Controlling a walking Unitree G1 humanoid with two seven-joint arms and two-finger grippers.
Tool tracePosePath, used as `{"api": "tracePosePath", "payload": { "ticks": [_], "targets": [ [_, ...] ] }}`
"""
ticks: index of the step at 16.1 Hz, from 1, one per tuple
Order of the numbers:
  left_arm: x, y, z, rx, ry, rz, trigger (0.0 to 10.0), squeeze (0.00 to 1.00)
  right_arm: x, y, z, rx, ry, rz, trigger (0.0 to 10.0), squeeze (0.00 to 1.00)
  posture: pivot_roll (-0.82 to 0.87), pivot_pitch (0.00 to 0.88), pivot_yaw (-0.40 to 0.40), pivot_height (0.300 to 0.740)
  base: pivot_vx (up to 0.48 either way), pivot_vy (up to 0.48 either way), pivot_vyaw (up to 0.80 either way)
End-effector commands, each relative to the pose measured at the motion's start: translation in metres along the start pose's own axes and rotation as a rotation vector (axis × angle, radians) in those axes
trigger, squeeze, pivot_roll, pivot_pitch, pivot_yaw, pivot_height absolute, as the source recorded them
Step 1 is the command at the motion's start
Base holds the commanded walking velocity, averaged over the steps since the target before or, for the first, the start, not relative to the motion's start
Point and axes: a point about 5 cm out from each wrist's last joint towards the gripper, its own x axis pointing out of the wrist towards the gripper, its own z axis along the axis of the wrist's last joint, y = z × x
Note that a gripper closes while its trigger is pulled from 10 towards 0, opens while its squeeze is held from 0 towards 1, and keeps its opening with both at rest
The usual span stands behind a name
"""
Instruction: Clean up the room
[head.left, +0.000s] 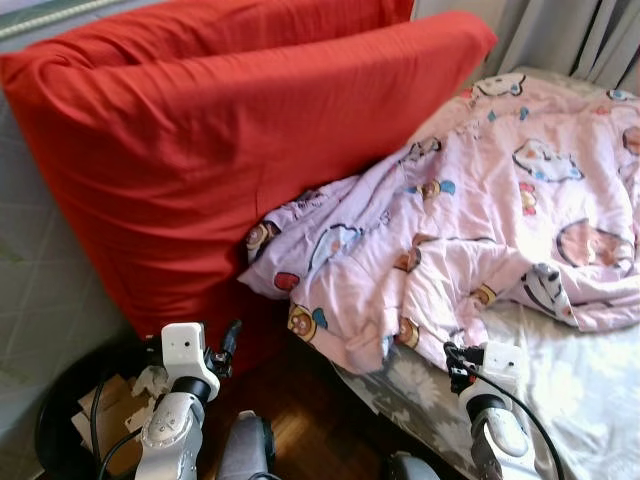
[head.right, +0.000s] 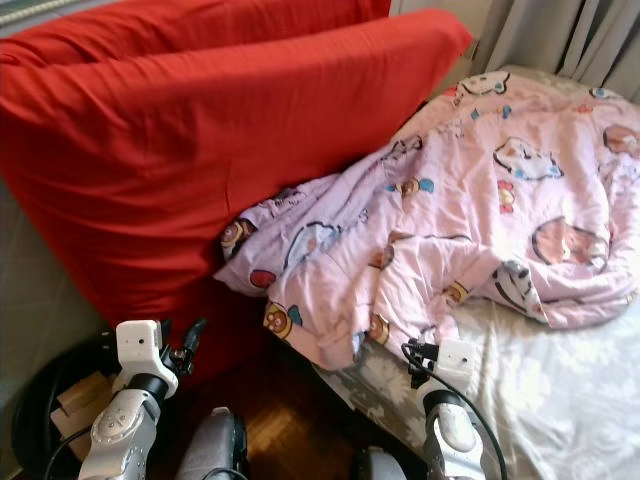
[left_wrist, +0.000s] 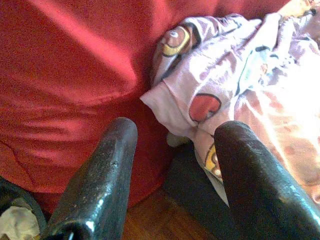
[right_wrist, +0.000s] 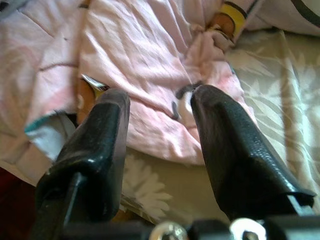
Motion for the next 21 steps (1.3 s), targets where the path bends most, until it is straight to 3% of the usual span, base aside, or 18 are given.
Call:
{"api": "tracePosePath", "payload": {
  "ticks": [1, 6, 9, 12, 15, 16, 21],
  "targets": [
    [-0.0019, 0.0029, -0.0004, 0.001, 0.002, 0.007, 10.0, 0.00, -0.0016, -0.0009, -0.0032, 0.013, 0.008, -0.013, 10.0, 0.00, 0.05, 0.143, -0.004, 0.638, 0.322, 0.000, 0.00],
    [-0.0021, 0.0023, -0.0002, 0.000, 0.001, 0.005, 10.0, 0.00, -0.0010, -0.0038, -0.0026, 0.051, 0.010, -0.038, 10.0, 0.00, 0.05, 0.147, -0.004, 0.638, 0.327, 0.000, -0.16],
    [-0.0027, 0.0024, -0.0005, 0.001, 0.001, 0.005, 10.0, 0.00, -0.0007, -0.0038, -0.0025, 0.025, 0.014, -0.037, 10.0, 0.00, 0.06, 0.150, -0.006, 0.638, 0.334, 0.000, -0.25],
    [-0.0038, 0.0034, -0.0014, 0.005, 0.007, 0.008, 10.0, 0.00, -0.0007, -0.0059, -0.0030, 0.011, 0.020, -0.060, 10.0, 0.00, 0.05, 0.156, -0.004, 0.638, 0.000, 0.000, 0.00],
    [-0.0031, 0.0028, 0.0004, 0.007, 0.002, 0.004, 10.0, 0.00, 0.0007, -0.0062, -0.0083, 0.058, 0.085, -0.054, 10.0, 0.00, 0.06, 0.168, 0.001, 0.638, 0.000, 0.000, 0.00],
    [-0.0029, 0.0026, 0.0011, 0.008, 0.000, 0.002, 10.0, 0.00, 0.0011, -0.0055, -0.0095, 0.057, 0.103, -0.048, 10.0, 1.00, 0.06, 0.170, 0.002, 0.638, 0.000, 0.000, 0.00],
    [-0.0072, 0.0046, 0.0067, 0.029, -0.016, -0.011, 10.0, 0.00, 0.0067, -0.0099, -0.0058, 0.070, 0.146, -0.076, 10.0, 1.00, 0.10, 0.191, 0.035, 0.638, 0.000, 0.000, 0.00]
  ]
}}
